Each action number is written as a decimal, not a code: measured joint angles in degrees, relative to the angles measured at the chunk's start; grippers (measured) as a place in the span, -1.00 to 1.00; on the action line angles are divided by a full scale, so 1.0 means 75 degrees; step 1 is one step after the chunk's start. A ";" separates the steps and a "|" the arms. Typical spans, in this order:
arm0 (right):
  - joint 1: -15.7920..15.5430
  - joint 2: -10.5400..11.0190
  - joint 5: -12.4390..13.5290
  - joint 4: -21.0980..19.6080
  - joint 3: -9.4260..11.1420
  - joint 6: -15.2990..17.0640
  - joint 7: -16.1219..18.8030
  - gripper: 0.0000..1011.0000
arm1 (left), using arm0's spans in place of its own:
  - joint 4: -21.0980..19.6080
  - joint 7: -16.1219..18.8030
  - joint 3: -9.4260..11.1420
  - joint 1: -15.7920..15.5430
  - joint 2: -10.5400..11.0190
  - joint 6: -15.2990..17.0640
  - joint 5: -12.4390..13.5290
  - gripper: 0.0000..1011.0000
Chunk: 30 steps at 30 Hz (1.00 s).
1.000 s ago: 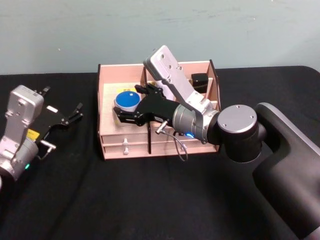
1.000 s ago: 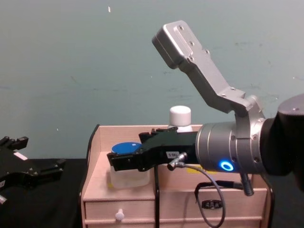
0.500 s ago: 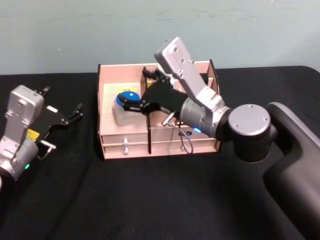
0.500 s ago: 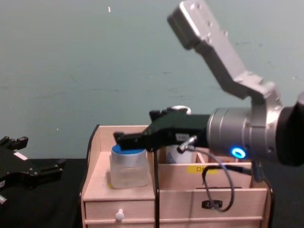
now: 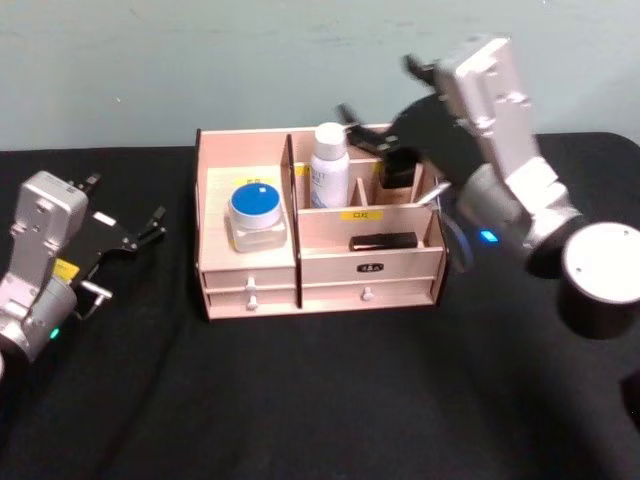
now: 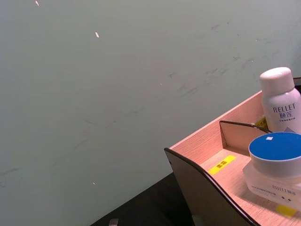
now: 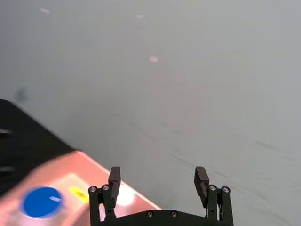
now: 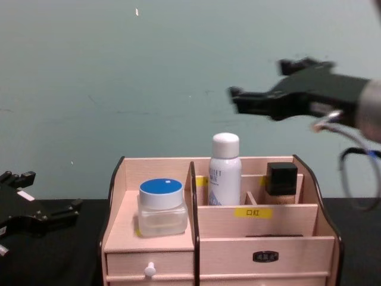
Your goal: Pick up the facial cleanser and watermelon frost from the table and place them into the tiered storage box.
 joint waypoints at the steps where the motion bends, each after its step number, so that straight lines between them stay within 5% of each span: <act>1: -0.0076 0.0034 -0.0040 -0.0061 0.0093 -0.0008 -0.0081 0.98 | 0.0000 0.0000 0.0000 0.0000 0.0000 0.0000 -0.0001 1.00; 13: -0.0855 0.0204 -0.0418 -0.0218 0.1232 -0.0022 -0.0893 0.98 | 0.0000 0.0000 0.0000 0.0000 0.0000 0.0000 0.0000 1.00; 21: -0.1062 0.0055 -0.0592 0.0267 0.1675 0.0008 -0.1196 0.98 | 0.0000 0.0000 0.0000 0.0000 0.0000 0.0000 0.0000 1.00; 30: -0.1090 -0.0088 -0.0633 0.0807 0.1801 0.0027 -0.1064 0.98 | 0.0000 0.0000 0.0000 0.0000 0.0000 0.0000 0.0000 1.00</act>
